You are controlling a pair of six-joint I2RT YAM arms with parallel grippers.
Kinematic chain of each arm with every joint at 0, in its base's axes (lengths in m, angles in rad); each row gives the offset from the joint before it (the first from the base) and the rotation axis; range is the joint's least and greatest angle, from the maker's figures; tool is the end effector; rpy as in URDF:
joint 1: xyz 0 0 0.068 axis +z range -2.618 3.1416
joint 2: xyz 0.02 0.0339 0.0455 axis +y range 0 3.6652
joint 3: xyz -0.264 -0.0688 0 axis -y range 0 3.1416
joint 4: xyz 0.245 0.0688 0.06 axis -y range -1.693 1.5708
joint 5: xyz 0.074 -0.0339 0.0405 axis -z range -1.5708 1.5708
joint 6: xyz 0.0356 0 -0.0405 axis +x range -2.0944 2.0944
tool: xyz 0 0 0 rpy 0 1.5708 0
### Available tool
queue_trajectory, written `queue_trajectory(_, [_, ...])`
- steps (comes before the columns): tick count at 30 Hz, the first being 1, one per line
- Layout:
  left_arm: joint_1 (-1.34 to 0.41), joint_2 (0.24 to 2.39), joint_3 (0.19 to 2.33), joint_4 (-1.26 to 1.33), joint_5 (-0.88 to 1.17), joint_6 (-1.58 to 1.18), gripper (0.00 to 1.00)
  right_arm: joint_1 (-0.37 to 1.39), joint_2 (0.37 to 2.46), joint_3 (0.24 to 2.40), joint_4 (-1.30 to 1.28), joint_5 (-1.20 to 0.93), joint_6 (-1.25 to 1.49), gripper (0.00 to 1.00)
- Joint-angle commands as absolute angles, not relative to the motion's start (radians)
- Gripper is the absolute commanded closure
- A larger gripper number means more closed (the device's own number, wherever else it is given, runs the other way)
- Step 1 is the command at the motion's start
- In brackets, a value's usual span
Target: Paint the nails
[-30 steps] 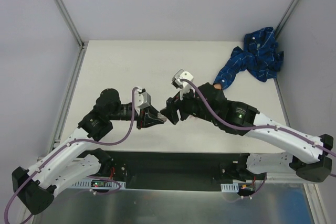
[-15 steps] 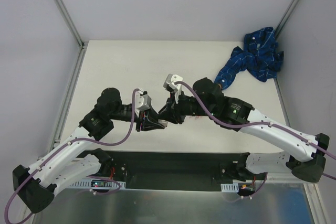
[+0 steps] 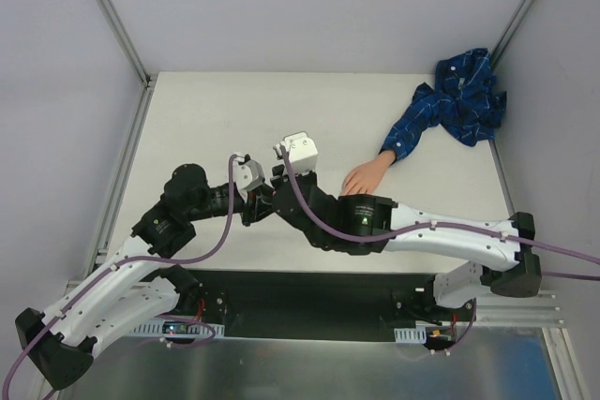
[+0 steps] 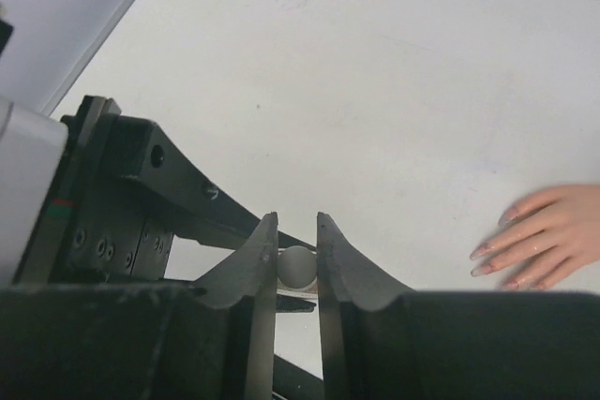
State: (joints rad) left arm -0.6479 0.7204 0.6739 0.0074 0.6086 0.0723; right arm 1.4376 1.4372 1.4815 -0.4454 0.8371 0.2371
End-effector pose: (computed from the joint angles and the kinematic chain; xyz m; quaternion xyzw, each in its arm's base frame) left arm 0.1251 -0.1202 0.3322 0.4367 0.5704 -0.3948 0.5728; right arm 0.0683 0.3107 0.4077 -0.2452 0.7554 0.1479 0.5894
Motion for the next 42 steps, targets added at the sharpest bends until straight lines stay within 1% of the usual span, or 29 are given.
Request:
queue_trajectory(1, [-0.635, 0.715, 0.692, 0.087, 0.463, 0.087, 1.0, 1.463, 1.445, 1.539, -0.566, 0.973, 0.327, 0.99])
queue_trajectory(2, [-0.635, 0.716, 0.693, 0.087, 0.477, 0.086, 1.0, 1.462, 1.433, 1.529, -0.549, 0.942, 0.301, 0.96])
queue_trajectory(3, [-0.635, 0.716, 0.695, 0.087, 0.486, 0.084, 1.0, 1.46, 1.401, 1.514, -0.514, 0.925, 0.246, 0.86])
queue_trajectory(4, [-0.635, 0.718, 0.695, 0.087, 0.495, 0.084, 1.0, 1.451, 1.382, 1.49, -0.506, 0.908, 0.232, 0.81])
queue_trajectory(5, [-0.635, 0.718, 0.695, 0.087, 0.514, 0.083, 1.0, 1.442, 1.364, 1.476, -0.502, 0.841, 0.207, 0.76])
queue_trajectory(6, [-0.635, 0.718, 0.695, 0.087, 0.526, 0.083, 1.0, 1.431, 1.32, 1.462, -0.486, 0.791, 0.157, 0.67])
queue_trajectory(7, [-0.634, 0.722, 0.698, 0.087, 0.538, 0.084, 1.0, 1.411, 1.295, 1.428, -0.476, 0.691, 0.123, 0.6])
queue_trajectory(8, [-0.635, 0.727, 0.701, 0.087, 0.586, 0.083, 1.0, 1.401, 1.269, 1.407, -0.465, 0.642, 0.097, 0.51])
queue_trajectory(9, [-0.635, 0.736, 0.704, 0.087, 0.619, 0.081, 1.0, 1.388, 1.217, 1.388, -0.437, 0.58, 0.071, 0.38])
queue_trajectory(10, [-0.635, 0.742, 0.71, 0.087, 0.656, 0.078, 1.0, 1.353, 1.195, 1.372, -0.428, 0.512, 0.019, 0.33])
queue_trajectory(11, [-0.634, 0.747, 0.713, 0.089, 0.702, 0.072, 1.0, 1.332, 1.16, 1.353, -0.423, 0.353, 0.005, 0.31])
queue_trajectory(13, [-0.635, 0.767, 0.721, 0.104, 0.84, 0.063, 1.0, 1.271, 1.131, 1.335, -0.416, 0.156, -0.038, 0.28])
queue_trajectory(15, [-0.635, 0.788, 0.729, 0.118, 0.949, 0.046, 1.0, 1.235, 1.099, 1.31, -0.402, 0.051, -0.061, 0.24])
queue_trajectory(16, [-0.635, 0.796, 0.732, 0.121, 0.975, 0.04, 1.0, 1.203, 1.088, 1.298, -0.391, -0.062, -0.084, 0.24])
queue_trajectory(18, [-0.635, 0.805, 0.73, 0.129, 1.015, 0.031, 1.0, 1.174, 1.078, 1.267, -0.354, -0.156, -0.097, 0.24])
queue_trajectory(20, [-0.635, 0.804, 0.726, 0.146, 1.023, 0.022, 1.0, 1.14, 1.083, 1.255, -0.33, -0.247, -0.103, 0.24])
queue_trajectory(22, [-0.635, 0.804, 0.721, 0.149, 1.02, 0.021, 1.0, 1.121, 1.106, 1.259, -0.322, -0.302, -0.106, 0.29])
queue_trajectory(26, [-0.635, 0.81, 0.721, 0.152, 1.017, 0.018, 1.0, 1.117, 1.152, 1.262, -0.293, -0.347, -0.109, 0.35])
queue_trajectory(29, [-0.635, 0.807, 0.719, 0.152, 1.011, 0.018, 1.0, 1.115, 1.161, 1.247, -0.25, -0.386, -0.109, 0.45])
queue_trajectory(30, [-0.635, 0.804, 0.719, 0.152, 1.012, 0.02, 1.0, 1.114, 1.164, 1.243, -0.241, -0.385, -0.106, 0.51])
queue_trajectory(31, [-0.635, 0.801, 0.718, 0.152, 1.011, 0.021, 1.0, 1.115, 1.166, 1.238, -0.235, -0.374, -0.106, 0.54])
queue_trajectory(32, [-0.635, 0.801, 0.718, 0.152, 1.002, 0.02, 1.0, 1.115, 1.17, 1.239, -0.233, -0.371, -0.104, 0.63])
queue_trajectory(35, [-0.635, 0.798, 0.718, 0.152, 0.988, 0.023, 1.0, 1.114, 1.17, 1.236, -0.235, -0.33, -0.1, 0.81])
queue_trajectory(36, [-0.635, 0.792, 0.716, 0.152, 0.968, 0.023, 1.0, 1.115, 1.172, 1.233, -0.236, -0.312, -0.095, 0.92])
queue_trajectory(37, [-0.635, 0.785, 0.715, 0.152, 0.951, 0.025, 1.0, 1.117, 1.17, 1.232, -0.239, -0.249, -0.072, 0.98])
queue_trajectory(39, [-0.635, 0.767, 0.706, 0.152, 0.895, 0.029, 1.0, 1.134, 1.175, 1.229, -0.255, -0.142, -0.049, 0.99])
queue_trajectory(40, [-0.634, 0.758, 0.703, 0.143, 0.812, 0.038, 1.0, 1.191, 1.174, 1.227, -0.259, 0.082, -0.04, 0.99])
queue_trajectory(41, [-0.634, 0.749, 0.701, 0.135, 0.755, 0.046, 1.0, 1.239, 1.184, 1.229, -0.268, 0.241, -0.022, 0.99])
queue_trajectory(42, [-0.632, 0.738, 0.7, 0.124, 0.706, 0.054, 1.0, 1.353, 1.199, 1.247, -0.284, 0.438, -0.005, 0.99])
